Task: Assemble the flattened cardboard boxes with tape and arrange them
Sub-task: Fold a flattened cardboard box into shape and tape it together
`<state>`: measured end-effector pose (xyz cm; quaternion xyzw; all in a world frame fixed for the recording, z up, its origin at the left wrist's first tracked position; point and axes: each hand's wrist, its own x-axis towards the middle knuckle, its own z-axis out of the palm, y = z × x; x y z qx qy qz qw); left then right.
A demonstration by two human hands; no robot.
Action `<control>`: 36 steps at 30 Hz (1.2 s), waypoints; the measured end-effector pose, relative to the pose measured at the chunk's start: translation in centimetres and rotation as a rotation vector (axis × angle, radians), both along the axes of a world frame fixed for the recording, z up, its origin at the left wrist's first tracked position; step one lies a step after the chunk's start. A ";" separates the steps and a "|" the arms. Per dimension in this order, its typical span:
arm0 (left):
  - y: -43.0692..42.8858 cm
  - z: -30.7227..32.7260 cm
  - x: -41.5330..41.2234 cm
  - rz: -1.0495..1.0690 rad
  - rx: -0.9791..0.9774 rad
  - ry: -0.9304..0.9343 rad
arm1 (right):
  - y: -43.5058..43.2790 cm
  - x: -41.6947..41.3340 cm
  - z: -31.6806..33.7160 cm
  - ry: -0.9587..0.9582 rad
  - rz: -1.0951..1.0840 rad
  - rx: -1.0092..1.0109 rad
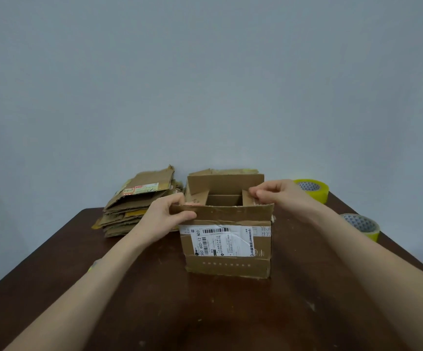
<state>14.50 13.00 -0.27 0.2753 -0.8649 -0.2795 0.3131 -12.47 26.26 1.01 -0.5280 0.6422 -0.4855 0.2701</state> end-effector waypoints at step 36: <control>0.1 0.2 -6.4 0.030 -0.360 -0.784 | -0.8 0.4 -3.0 0.310 0.087 0.114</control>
